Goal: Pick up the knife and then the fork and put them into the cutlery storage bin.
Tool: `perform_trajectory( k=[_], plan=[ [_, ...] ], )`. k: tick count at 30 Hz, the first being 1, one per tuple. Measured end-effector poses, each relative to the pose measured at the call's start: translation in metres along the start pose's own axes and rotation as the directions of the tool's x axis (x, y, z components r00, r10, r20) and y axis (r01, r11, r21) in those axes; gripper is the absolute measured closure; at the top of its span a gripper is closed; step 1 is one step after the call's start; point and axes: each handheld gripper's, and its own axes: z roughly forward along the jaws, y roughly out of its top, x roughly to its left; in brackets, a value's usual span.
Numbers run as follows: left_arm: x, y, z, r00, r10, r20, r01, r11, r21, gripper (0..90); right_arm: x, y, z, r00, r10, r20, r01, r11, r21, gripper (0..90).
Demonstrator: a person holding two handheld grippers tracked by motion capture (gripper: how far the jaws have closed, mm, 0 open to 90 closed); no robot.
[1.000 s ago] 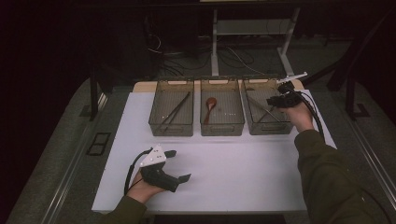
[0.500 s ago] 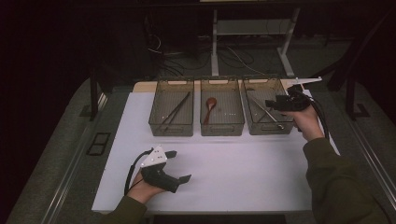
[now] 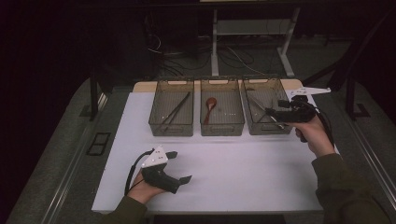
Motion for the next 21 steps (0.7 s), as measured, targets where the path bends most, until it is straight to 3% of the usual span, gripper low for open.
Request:
perform_trajectory(
  k=[9, 21],
  plan=[
    [-0.001, 0.0, 0.001, 1.0, 0.002, 0.005, -0.002, 1.0, 0.0, 0.0, 0.031, -0.02, -0.013, 0.9983, -0.043, -0.04, 0.042, 0.999, -0.034, 20.3],
    [-0.001, 0.0, 0.001, 0.9999, 0.002, 0.014, -0.002, 1.0, -0.001, 0.0, 0.063, -0.051, -0.022, 0.9922, -0.085, -0.091, 0.083, 0.996, -0.026, 17.9]
  ],
)
